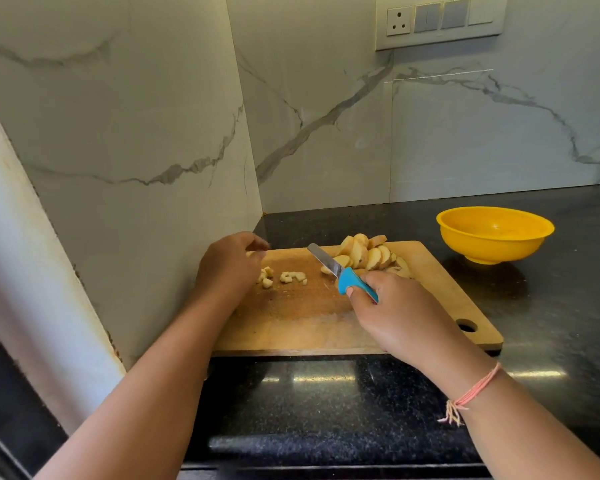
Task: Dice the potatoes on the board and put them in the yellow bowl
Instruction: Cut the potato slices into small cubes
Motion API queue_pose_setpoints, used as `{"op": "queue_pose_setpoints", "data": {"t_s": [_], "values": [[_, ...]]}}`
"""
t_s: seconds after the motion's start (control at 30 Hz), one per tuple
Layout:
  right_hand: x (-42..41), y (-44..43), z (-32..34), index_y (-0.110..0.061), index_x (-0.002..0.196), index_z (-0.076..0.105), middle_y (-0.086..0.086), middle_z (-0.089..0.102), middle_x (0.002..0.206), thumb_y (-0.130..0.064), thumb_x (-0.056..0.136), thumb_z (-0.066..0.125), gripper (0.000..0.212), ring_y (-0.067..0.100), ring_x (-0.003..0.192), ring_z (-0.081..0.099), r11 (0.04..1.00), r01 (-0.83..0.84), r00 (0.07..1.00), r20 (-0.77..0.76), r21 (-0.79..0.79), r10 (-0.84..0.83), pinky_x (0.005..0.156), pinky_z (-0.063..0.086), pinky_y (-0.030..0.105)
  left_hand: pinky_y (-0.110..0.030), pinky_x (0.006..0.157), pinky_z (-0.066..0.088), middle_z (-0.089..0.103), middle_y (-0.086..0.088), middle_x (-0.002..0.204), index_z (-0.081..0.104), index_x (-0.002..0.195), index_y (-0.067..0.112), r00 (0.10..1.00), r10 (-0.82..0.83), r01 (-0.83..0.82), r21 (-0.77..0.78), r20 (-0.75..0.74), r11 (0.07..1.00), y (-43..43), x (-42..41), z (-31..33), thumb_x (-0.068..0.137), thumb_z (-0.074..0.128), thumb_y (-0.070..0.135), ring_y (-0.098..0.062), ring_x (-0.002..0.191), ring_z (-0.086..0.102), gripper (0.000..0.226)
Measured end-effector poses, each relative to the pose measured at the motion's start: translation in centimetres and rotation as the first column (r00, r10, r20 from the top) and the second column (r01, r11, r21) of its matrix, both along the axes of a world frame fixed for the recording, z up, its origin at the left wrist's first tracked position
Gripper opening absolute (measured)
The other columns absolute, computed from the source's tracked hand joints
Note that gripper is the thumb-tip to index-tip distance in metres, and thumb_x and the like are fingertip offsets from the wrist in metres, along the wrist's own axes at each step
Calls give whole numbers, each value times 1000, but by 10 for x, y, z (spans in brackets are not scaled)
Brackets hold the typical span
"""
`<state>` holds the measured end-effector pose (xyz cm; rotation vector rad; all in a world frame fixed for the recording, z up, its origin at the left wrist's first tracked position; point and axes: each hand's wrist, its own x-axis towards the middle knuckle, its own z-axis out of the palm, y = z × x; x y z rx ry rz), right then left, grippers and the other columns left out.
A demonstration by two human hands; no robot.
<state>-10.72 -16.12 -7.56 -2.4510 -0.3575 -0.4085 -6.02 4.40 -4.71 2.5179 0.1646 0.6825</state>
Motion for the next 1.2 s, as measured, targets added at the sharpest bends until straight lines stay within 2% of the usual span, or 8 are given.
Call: {"op": "queue_pose_setpoints", "data": {"t_s": [0.1,0.2,0.4,0.57,0.73,0.87,1.03,1.2], "values": [[0,0,0,-21,131,50,-5,61,104,-37,100,37,38,6,82,52,1000,9,1000,14,-3,-8,63,43,15,-26,92,40,57,8,133,62,123,32,969,-206,229,184,-135,956,-23,1,-5,92,61,31,-15,120,51,31],[2,-1,-1,-21,133,48,-6,59,106,-38,100,37,39,6,81,51,1000,20,1000,18,-3,-19,60,40,12,-23,89,42,62,7,126,64,122,28,931,-256,328,293,-259,898,-31,7,-11,95,56,31,-12,112,55,28],[2,-1,-3,-21,129,51,-8,57,97,-39,100,37,37,6,80,52,1000,19,999,35,4,-19,56,37,10,-30,83,47,66,-5,107,68,106,14,979,1,85,406,-206,910,-4,20,-14,97,51,21,-21,96,59,20],[1,-1,-3,-21,127,52,-9,53,91,-39,99,37,36,6,77,52,1000,11,999,45,12,-11,54,36,11,-31,87,46,63,-6,115,68,113,15,975,103,-40,301,-197,953,1,20,-12,96,51,13,-24,103,58,23],[0,-2,-2,-21,130,50,-5,61,104,-38,100,37,37,7,81,53,1000,14,999,49,13,-15,58,39,10,-27,78,43,62,-4,120,66,115,19,995,20,1,215,-95,977,-8,5,-1,99,48,18,-19,100,55,24],[0,-1,-2,-21,127,52,-7,59,96,-38,99,37,35,7,76,52,1000,11,999,49,1,-11,54,36,11,-30,90,44,56,-3,130,66,117,26,959,52,41,318,-278,947,-7,-5,-7,97,50,17,-24,112,53,27],[0,-1,-3,-23,126,53,-10,53,87,-39,99,37,35,5,71,50,1000,10,999,37,-5,-10,51,30,13,-28,80,46,61,-5,117,67,117,19,930,169,-21,411,-328,911,-1,6,-14,96,47,11,-20,93,56,30],[-2,0,-1,-22,130,51,-11,53,90,-39,99,37,37,5,74,51,1000,10,1000,13,-3,-10,51,30,11,-32,91,44,53,-2,126,62,122,22,962,128,-20,409,-240,912,-8,2,-11,95,49,11,-24,115,48,32]]}}
